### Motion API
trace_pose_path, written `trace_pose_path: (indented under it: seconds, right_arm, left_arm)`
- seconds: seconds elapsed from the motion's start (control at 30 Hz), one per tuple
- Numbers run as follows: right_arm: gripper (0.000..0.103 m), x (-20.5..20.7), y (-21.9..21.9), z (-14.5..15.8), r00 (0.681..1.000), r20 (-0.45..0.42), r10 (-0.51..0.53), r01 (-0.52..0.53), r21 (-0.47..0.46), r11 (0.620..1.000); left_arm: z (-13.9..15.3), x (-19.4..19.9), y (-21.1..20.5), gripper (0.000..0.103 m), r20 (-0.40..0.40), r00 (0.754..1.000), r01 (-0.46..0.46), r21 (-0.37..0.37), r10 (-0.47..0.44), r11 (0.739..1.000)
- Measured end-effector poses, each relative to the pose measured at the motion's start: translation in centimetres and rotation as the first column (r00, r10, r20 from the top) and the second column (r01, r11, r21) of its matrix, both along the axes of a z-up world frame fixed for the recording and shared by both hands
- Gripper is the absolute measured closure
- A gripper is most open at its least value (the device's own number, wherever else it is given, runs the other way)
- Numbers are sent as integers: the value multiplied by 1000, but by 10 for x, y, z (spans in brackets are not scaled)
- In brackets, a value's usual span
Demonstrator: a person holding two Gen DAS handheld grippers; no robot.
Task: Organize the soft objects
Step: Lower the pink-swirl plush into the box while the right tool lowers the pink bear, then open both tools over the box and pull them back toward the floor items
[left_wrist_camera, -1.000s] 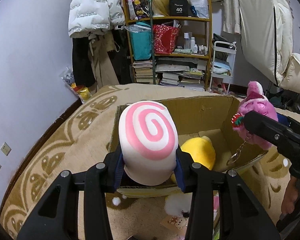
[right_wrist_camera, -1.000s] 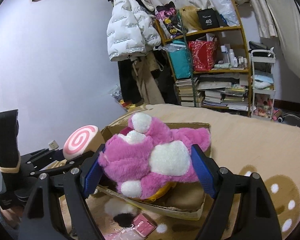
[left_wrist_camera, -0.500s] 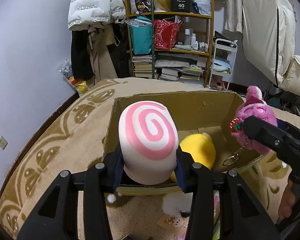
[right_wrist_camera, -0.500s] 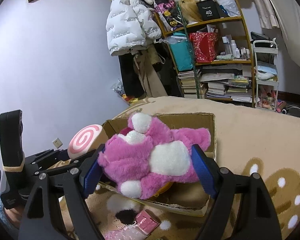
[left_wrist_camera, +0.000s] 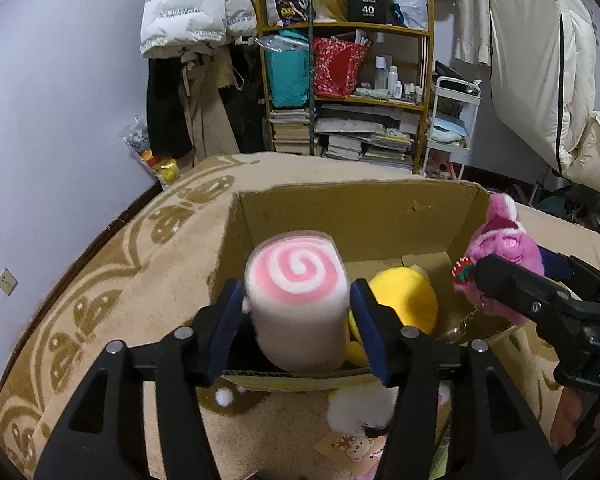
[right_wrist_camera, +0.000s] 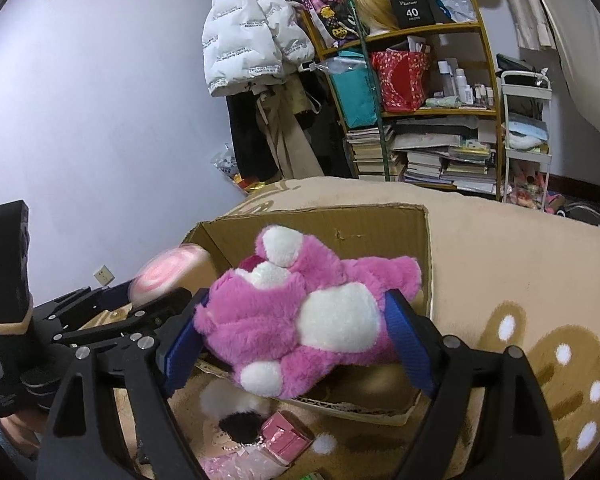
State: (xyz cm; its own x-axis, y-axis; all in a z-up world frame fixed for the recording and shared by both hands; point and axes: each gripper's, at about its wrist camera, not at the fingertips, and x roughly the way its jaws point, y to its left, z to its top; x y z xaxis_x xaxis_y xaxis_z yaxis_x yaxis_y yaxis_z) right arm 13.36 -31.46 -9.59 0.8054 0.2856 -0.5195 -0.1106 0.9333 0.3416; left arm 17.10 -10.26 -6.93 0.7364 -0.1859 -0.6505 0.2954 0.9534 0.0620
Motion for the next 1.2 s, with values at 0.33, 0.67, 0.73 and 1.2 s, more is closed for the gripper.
trace_pose_path:
  seconds: [0.33,0.67,0.73,1.2]
  right_arm:
    - [2,-9,-10,10,999,28,-41,39,49,998]
    - [2,-29,-10,23,997,17,-78,77,60,995]
    - [2,-36,-8,26,996,14,-87,86,52,995]
    - [2,-94,3,50,995,-33,-92,92,-2,996]
  left_arm:
    - [7,-5,7,25,2,999,-34,25,34,999]
    - [21,-31,17,11,-9,998,-55,58,56,997]
    - [25,-40,18,10,-7,999,-52,62,53,997]
    - [49,-91,29,6,-71,995,-63,94,69,994]
